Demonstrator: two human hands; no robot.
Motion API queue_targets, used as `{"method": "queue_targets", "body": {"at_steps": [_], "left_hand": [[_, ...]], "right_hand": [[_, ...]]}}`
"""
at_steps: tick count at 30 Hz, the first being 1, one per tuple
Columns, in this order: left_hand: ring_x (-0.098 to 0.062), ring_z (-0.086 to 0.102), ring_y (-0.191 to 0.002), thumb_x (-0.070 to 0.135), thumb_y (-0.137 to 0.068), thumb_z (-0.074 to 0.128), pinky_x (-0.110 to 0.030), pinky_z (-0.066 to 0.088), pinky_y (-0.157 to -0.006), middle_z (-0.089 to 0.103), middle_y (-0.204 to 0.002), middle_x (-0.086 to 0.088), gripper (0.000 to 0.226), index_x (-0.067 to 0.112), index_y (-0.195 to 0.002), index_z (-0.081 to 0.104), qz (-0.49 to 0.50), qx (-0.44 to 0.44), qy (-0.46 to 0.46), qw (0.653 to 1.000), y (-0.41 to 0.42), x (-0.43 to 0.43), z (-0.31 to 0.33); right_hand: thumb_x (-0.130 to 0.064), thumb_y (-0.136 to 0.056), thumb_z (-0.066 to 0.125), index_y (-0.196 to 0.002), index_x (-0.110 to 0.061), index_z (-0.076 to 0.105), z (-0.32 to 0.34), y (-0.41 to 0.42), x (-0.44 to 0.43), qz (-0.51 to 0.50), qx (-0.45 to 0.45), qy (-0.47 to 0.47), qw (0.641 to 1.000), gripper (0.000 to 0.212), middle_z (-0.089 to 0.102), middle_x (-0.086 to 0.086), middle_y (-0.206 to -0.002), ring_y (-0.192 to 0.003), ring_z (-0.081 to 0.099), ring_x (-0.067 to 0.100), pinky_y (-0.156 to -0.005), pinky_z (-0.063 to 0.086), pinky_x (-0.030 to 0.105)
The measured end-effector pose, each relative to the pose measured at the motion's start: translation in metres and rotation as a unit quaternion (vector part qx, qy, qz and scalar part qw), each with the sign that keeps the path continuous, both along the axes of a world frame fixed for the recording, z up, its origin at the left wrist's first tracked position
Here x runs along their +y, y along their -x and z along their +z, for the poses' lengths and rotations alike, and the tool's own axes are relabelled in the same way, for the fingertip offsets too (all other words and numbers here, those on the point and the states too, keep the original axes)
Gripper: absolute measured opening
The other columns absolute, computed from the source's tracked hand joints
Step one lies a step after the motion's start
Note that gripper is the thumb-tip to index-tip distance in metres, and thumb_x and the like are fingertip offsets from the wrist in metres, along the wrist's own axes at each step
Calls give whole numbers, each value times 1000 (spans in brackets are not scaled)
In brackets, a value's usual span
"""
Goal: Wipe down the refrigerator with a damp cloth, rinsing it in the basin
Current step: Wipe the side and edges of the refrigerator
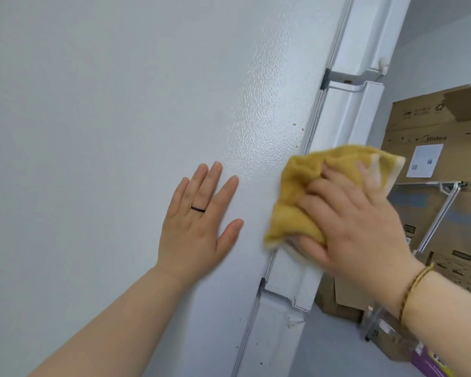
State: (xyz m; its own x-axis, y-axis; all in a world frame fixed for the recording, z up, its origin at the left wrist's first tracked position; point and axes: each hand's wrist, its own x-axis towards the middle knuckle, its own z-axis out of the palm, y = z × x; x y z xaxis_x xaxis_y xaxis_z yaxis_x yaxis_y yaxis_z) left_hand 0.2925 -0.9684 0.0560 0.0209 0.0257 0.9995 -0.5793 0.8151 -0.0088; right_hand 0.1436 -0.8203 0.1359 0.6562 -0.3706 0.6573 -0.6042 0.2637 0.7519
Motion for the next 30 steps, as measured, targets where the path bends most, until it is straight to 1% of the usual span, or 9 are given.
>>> {"method": "queue_targets", "body": {"at_steps": [3,7,12,14,16,19,22,25,30], "left_hand": [[-19,15,-134,45,-96,20,-28,5,-113,28,-140,-6,47,18,-132,34,-1,10,-8,1000,0,0,0],[-20,18,-133,40,-97,19,-28,5,-113,30,-138,-7,44,16,-130,36,-18,33,-21,999,-2,1,0],[-25,21,-131,46,-96,15,-30,1,-112,29,-141,-10,50,16,-132,33,-5,64,-99,993,-15,-6,-6],[-27,24,-130,46,-96,15,-32,3,-111,35,-140,-15,51,15,-133,34,7,61,-101,993,-17,-8,-7],[-27,24,-130,45,-96,15,-33,3,-111,36,-140,-16,51,14,-132,34,5,61,-101,993,-16,-7,-8],[-26,21,-131,46,-96,15,-31,1,-112,33,-141,-12,51,16,-133,34,2,66,-103,992,-15,-8,-8],[-22,17,-133,46,-96,14,-31,0,-112,26,-141,-7,51,17,-133,33,5,68,-99,993,-16,-9,-9],[-21,16,-132,46,-96,14,-31,1,-112,25,-141,-6,50,17,-133,32,6,71,-93,993,-15,-10,-9],[-23,18,-132,46,-96,16,-31,2,-112,27,-140,-8,51,15,-132,35,10,74,-86,993,-15,-10,-11]], "right_hand": [[-43,-84,40,-104,-5,59,35,-12,-15,-15,-115,89,989,47,62,18,-106,-120,33,30,-103,20,51],[-41,-80,40,-121,-6,54,-2,-36,-34,-44,-187,125,973,56,59,17,-120,-123,31,31,-107,7,50],[-44,-75,40,-123,-15,45,-54,-27,-8,-94,-48,-22,994,56,43,8,-128,-120,37,28,-111,4,48],[-44,-73,41,-120,-17,46,-39,-21,-1,-77,10,-70,995,55,52,8,-123,-117,40,28,-111,6,47],[-43,-72,39,-120,-17,46,-3,-18,-2,-79,19,-47,996,55,50,11,-123,-114,40,29,-111,1,45],[-44,-77,39,-121,-13,55,54,-23,-13,-70,-98,59,991,57,51,21,-129,-122,43,37,-111,5,48],[-42,-78,38,-122,-10,57,64,-37,-28,-62,-173,105,977,58,51,22,-131,-123,44,42,-105,11,57],[-42,-73,38,-122,-14,55,24,-38,-29,-72,-109,67,989,59,55,21,-127,-121,46,37,-108,9,48],[-45,-73,46,-123,-23,46,-38,-18,-3,-74,78,-131,986,55,48,7,-136,-125,36,25,-109,10,48]]}}
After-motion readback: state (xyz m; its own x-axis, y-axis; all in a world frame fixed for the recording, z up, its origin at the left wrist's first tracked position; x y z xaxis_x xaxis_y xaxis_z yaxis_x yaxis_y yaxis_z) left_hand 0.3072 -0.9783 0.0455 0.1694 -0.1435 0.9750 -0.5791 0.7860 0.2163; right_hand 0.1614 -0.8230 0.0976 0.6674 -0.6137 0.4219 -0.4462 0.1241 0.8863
